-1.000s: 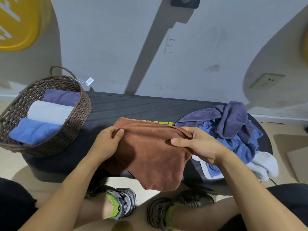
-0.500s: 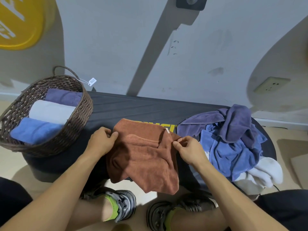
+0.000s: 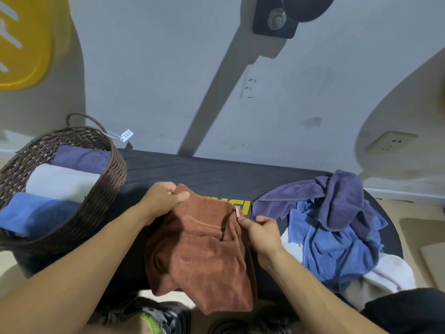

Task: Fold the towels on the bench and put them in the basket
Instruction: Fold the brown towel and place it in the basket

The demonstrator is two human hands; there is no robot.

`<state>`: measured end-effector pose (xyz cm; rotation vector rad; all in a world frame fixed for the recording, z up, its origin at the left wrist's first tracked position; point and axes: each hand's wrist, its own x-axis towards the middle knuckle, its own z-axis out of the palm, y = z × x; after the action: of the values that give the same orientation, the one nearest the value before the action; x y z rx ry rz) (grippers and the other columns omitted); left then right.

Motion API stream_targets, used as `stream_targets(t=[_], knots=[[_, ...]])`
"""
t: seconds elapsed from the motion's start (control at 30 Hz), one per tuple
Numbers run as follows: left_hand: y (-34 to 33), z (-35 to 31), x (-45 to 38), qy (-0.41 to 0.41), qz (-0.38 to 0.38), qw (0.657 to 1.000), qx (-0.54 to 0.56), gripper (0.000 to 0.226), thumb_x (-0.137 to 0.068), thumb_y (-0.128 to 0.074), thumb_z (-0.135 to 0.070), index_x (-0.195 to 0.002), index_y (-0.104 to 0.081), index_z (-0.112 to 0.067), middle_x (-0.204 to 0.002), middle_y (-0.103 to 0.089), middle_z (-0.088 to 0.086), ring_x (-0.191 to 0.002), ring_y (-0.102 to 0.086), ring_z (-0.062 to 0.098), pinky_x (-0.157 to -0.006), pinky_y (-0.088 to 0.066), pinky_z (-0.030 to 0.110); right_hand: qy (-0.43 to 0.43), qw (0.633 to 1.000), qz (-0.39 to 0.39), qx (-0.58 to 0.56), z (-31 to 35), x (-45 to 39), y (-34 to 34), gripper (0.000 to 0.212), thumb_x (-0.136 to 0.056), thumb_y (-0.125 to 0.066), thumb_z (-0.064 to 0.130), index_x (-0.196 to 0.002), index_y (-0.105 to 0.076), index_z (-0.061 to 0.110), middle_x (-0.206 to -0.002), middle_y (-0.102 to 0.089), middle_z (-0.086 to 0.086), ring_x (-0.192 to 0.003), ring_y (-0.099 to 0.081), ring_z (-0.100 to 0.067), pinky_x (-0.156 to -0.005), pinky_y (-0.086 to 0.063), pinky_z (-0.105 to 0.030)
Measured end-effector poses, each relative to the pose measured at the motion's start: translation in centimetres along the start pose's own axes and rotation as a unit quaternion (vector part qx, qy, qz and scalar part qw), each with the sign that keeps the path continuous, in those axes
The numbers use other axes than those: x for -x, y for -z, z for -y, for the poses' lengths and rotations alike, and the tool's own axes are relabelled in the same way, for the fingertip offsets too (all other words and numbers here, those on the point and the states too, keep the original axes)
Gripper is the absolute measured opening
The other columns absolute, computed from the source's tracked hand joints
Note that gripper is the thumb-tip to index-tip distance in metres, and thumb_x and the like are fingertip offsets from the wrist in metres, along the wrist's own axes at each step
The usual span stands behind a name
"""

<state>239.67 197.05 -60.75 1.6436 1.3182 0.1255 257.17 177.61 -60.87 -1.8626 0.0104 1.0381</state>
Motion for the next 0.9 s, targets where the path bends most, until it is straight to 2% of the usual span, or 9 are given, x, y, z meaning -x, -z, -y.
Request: stream_targets(t=[0.07, 0.17, 0.33, 0.43, 0.53, 0.63, 0.7, 0.83, 0.9], knots=[[1.0, 0.3, -0.5, -0.005, 0.027, 0.995, 0.101, 0.018, -0.086, -0.072, -0.027, -0.076, -0.064, -0.014, -0.066, -0.068, -0.010, -0.067, -0.061, 0.010, -0.063, -0.047, 0.026, -0.039, 0.997, 0.059, -0.024, 0.9, 0.3, 0.4, 0.023, -0.084, -0.076, 0.018, -0.079, -0.058, 0.003, -0.080, -0.066, -0.017, -0.069, -0.058, -0.027, -0.066, -0.052, -0.039], [2.6, 1.2, -1.6, -0.041, 0.004, 0.998, 0.042, 0.011, -0.086, -0.073, -0.019, -0.088, -0.064, -0.014, -0.084, -0.073, 0.006, -0.081, -0.067, 0.020, -0.074, -0.051, 0.033, -0.039, 0.993, 0.112, -0.019, 2.8, 0.3, 1.2, 0.015, -0.088, -0.068, 0.008, -0.098, -0.069, -0.003, -0.086, -0.074, -0.017, -0.064, -0.064, -0.025, -0.056, -0.053, -0.033], [3.8, 1.4, -3.9, -0.087, -0.057, 0.993, -0.059, 0.019, -0.084, -0.073, -0.022, -0.079, -0.055, -0.019, -0.074, -0.066, 0.001, -0.069, -0.058, 0.014, -0.062, -0.040, 0.029, 0.136, 0.984, -0.027, 0.116, 5.6, -2.4, 1.4, 0.021, -0.085, -0.065, -0.002, -0.098, -0.065, 0.015, -0.091, -0.073, -0.010, -0.077, -0.068, -0.025, -0.075, -0.057, -0.040], [4.2, 1.6, -5.1, -0.104, -0.100, 0.982, -0.125, 0.030, -0.084, -0.073, -0.027, -0.071, -0.047, -0.021, -0.068, -0.056, -0.004, -0.063, -0.050, 0.010, -0.056, -0.034, 0.026, 0.258, 0.944, -0.078, 0.192, 6.9, -4.3, 1.5, 0.024, -0.085, -0.066, 0.007, -0.101, -0.060, 0.024, -0.085, -0.067, 0.007, -0.068, -0.062, -0.008, -0.063, -0.048, -0.016], [4.3, 1.7, -6.1, -0.113, -0.137, 0.975, -0.130, 0.034, -0.084, -0.073, -0.030, -0.070, -0.043, -0.023, -0.066, -0.054, -0.005, -0.062, -0.049, 0.010, -0.054, -0.031, 0.026, 0.315, 0.922, -0.108, 0.198, 7.9, -6.0, 1.3, 0.024, -0.087, -0.065, 0.009, -0.104, -0.056, 0.023, -0.084, -0.066, 0.010, -0.060, -0.062, -0.014, -0.063, -0.050, -0.023], [4.1, 0.9, -6.9, -0.069, -0.156, 0.982, -0.081, 0.029, -0.084, -0.073, -0.032, -0.079, -0.049, -0.017, -0.072, -0.060, -0.001, -0.075, -0.057, 0.024, -0.065, -0.038, 0.033, 0.286, 0.936, -0.111, 0.172, 8.5, -7.1, 1.0, 0.018, -0.093, -0.059, 0.012, -0.109, -0.054, 0.016, -0.091, -0.068, 0.003, -0.057, -0.068, -0.018, -0.065, -0.057, -0.036], [4.0, 0.1, -6.7, -0.045, -0.159, 0.985, -0.055, 0.030, -0.086, -0.070, -0.032, -0.093, -0.048, -0.014, -0.081, -0.065, 0.001, -0.084, -0.059, 0.025, -0.073, -0.040, 0.033, 0.248, 0.948, -0.109, 0.165, 8.6, -7.0, 1.0, 0.017, -0.091, -0.060, 0.011, -0.107, -0.055, 0.014, -0.091, -0.070, -0.005, -0.068, -0.070, -0.021, -0.074, -0.058, -0.041], [3.1, 0.6, -2.3, -0.190, -0.155, 0.951, -0.189, 0.029, -0.082, -0.069, -0.028, -0.101, -0.048, -0.021, -0.093, -0.055, -0.002, -0.085, -0.057, 0.021, -0.076, -0.049, 0.038, 0.208, 0.938, 0.006, 0.278, 6.6, -4.6, 1.6, 0.006, -0.085, -0.065, 0.022, -0.088, -0.061, 0.021, -0.077, -0.072, 0.001, -0.069, -0.070, -0.021, -0.072, -0.058, -0.041], [2.8, 1.8, 0.6, -0.211, -0.082, 0.934, -0.277, 0.036, -0.080, -0.069, -0.039, -0.107, -0.048, -0.026, -0.099, -0.048, -0.007, -0.092, -0.054, 0.015, -0.082, -0.050, 0.037, 0.197, 0.892, 0.061, 0.403, 4.7, -3.1, 2.2, 0.020, -0.083, -0.068, 0.032, -0.097, -0.058, 0.022, -0.086, -0.070, 0.005, -0.080, -0.069, -0.019, -0.071, -0.051, -0.030]])
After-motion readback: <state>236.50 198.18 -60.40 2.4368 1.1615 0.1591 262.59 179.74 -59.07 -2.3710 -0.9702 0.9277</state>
